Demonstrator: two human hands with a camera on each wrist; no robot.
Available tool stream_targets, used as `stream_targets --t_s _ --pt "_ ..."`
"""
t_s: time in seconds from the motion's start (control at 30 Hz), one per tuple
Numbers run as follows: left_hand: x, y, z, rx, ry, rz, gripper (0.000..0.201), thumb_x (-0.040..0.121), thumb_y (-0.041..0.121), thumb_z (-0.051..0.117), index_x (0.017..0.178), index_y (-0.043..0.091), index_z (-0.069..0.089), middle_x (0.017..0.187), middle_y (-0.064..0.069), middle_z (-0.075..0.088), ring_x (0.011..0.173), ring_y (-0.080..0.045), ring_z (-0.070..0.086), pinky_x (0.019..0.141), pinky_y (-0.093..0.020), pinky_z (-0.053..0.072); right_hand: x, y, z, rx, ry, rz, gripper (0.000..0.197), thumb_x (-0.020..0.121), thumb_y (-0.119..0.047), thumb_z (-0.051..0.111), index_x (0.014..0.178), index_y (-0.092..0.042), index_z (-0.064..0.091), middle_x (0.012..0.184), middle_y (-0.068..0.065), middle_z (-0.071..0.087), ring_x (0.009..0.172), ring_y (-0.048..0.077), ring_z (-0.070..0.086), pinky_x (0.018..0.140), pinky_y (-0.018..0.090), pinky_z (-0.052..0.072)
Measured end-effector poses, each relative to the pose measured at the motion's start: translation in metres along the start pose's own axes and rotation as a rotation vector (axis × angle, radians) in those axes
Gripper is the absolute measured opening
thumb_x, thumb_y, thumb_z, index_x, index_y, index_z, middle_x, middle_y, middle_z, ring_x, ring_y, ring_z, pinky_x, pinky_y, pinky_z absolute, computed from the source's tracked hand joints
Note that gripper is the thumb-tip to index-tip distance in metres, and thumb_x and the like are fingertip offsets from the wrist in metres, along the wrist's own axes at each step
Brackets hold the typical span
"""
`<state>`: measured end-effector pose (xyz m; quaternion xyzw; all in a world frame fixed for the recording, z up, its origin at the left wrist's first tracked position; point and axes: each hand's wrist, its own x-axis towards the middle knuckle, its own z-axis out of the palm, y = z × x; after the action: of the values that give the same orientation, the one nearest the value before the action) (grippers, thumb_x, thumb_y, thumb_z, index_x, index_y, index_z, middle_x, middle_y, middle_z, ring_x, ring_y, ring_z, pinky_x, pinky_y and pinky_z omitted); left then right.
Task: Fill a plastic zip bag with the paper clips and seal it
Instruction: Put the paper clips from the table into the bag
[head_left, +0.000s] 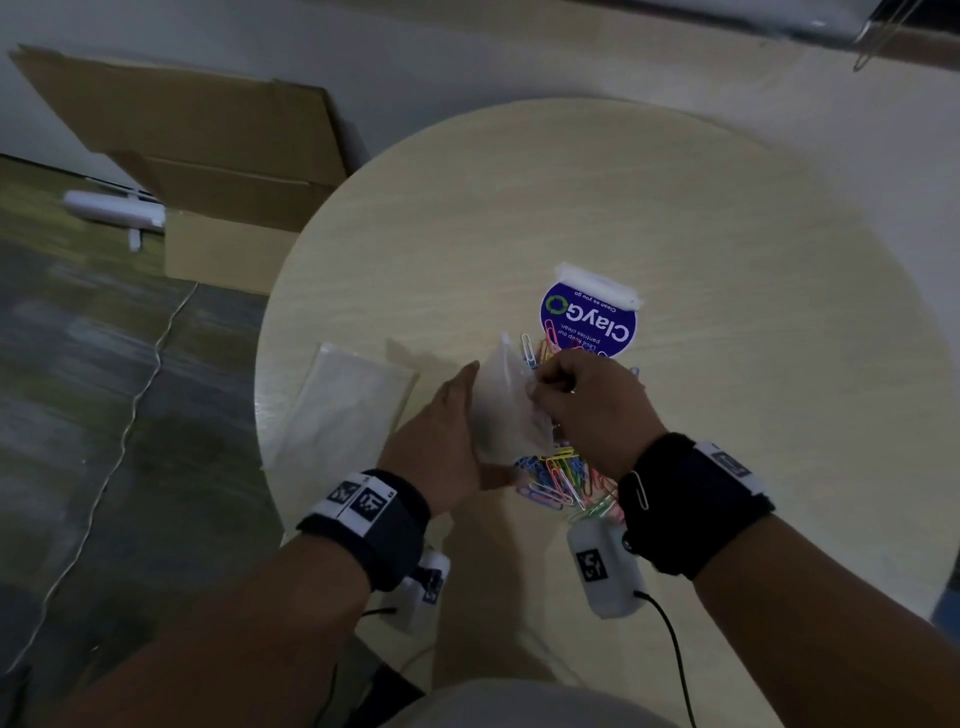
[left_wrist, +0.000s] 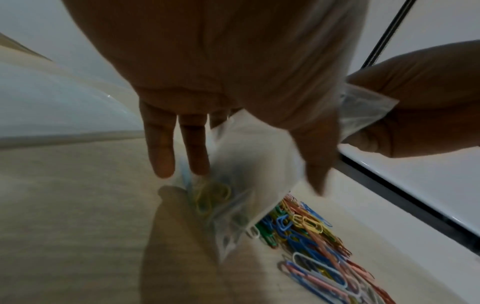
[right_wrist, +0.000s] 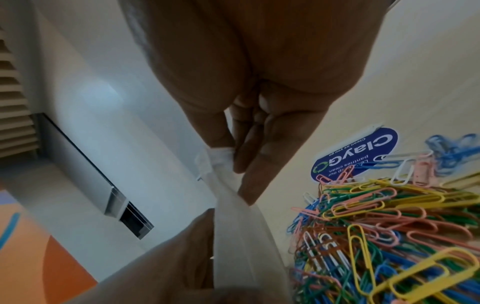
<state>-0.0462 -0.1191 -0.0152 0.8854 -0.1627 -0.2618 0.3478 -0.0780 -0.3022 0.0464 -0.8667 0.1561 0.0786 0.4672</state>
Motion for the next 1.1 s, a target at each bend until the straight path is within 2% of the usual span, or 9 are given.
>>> stream_targets --t_s 0.1,0.23,0.37,0.43,0.57,0.7,0.83,0.93,1.1 --pt "-0.002 0.001 -0.002 0.077 0.067 -0.045 0.096 0.067 0.038 0.082 0.147 0.027 0.029 0.142 0.0 0.05 0.124 -0.026 0.056 0.096 -0.046 0.051 -0.005 0.007 -0.008 0.081 -0.016 0.013 0.012 0.085 -0.033 0.061 0.09 -0.026 0.07 0.08 -0.005 0.071 0.075 0.014 0.068 0.073 0.043 0.058" --pt "-0.012 -0.012 -0.012 0.075 0.065 -0.068 0.097 0.067 0.036 0.084 0.146 0.029 0.029 0.14 0.001 0.052 0.12 -0.026 0.056 0.092 -0.043 0.052 -0.041 0.056 -0.041 -0.108 0.189 0.197 0.026 0.076 -0.047 0.071 0.089 -0.026 0.064 0.077 -0.008 0.068 0.07 0.006 0.062 0.063 0.028 0.049" --pt "-0.022 -0.022 -0.016 0.053 0.088 -0.08 0.093 0.068 0.035 0.084 0.144 0.031 0.03 0.136 0.001 0.054 0.116 -0.024 0.059 0.09 -0.039 0.052 -0.091 0.113 -0.032 -0.444 -0.066 0.39 0.062 0.06 -0.059 0.077 0.103 -0.023 0.05 0.099 0.001 0.054 0.088 0.024 0.058 0.071 0.032 0.044" --pt "-0.023 -0.022 -0.014 0.053 0.081 -0.087 0.089 0.069 0.037 0.082 0.142 0.032 0.031 0.134 0.003 0.055 0.114 -0.023 0.059 0.09 -0.04 0.052 -0.095 0.122 -0.015 -0.488 -0.125 0.36 0.056 0.065 -0.05 0.076 0.102 -0.019 0.048 0.097 0.002 0.048 0.091 0.029 0.057 0.07 0.031 0.041" --pt "-0.021 -0.02 -0.012 0.05 0.08 -0.085 0.084 0.071 0.036 0.08 0.14 0.031 0.033 0.134 0.002 0.053 0.111 -0.024 0.06 0.09 -0.042 0.053 -0.067 0.115 0.005 -0.461 -0.001 0.21 0.029 0.084 -0.025 0.06 0.11 -0.014 0.054 0.099 0.008 0.053 0.09 0.034 0.059 0.071 0.035 0.044" --pt "-0.021 -0.018 -0.01 0.019 0.081 -0.087 0.082 0.07 0.035 0.08 0.138 0.03 0.036 0.132 0.001 0.054 0.111 -0.024 0.06 0.09 -0.042 0.053 -0.038 0.108 -0.011 -0.353 0.097 0.154 0.03 0.08 -0.022 0.065 0.109 -0.018 0.062 0.098 0.007 0.066 0.083 0.028 0.063 0.074 0.031 0.048" --pt "-0.021 -0.017 -0.008 0.006 0.089 -0.103 0.082 0.072 0.033 0.079 0.141 0.031 0.034 0.134 0.0 0.054 0.114 -0.024 0.059 0.091 -0.043 0.053 0.0 0.113 -0.038 -0.332 0.288 0.224 0.047 0.08 -0.038 0.064 0.121 -0.015 0.058 0.112 0.012 0.06 0.097 0.034 0.061 0.089 0.04 0.049" --pt "-0.022 -0.016 -0.006 0.008 0.082 -0.109 0.083 0.074 0.03 0.079 0.143 0.027 0.033 0.134 -0.001 0.054 0.113 -0.026 0.059 0.09 -0.042 0.053 0.022 0.107 -0.033 -0.438 0.188 0.375 0.07 0.075 -0.063 0.056 0.125 -0.014 0.053 0.12 0.017 0.048 0.108 0.04 0.049 0.095 0.045 0.044" --pt "-0.021 -0.012 -0.003 0.046 0.061 -0.102 0.079 0.076 0.033 0.077 0.142 0.025 0.034 0.133 -0.001 0.052 0.111 -0.027 0.058 0.088 -0.046 0.053 0.019 0.104 0.001 -0.595 0.094 0.215 0.053 0.077 -0.06 0.055 0.113 -0.022 0.057 0.108 0.009 0.051 0.1 0.033 0.048 0.088 0.041 0.042"
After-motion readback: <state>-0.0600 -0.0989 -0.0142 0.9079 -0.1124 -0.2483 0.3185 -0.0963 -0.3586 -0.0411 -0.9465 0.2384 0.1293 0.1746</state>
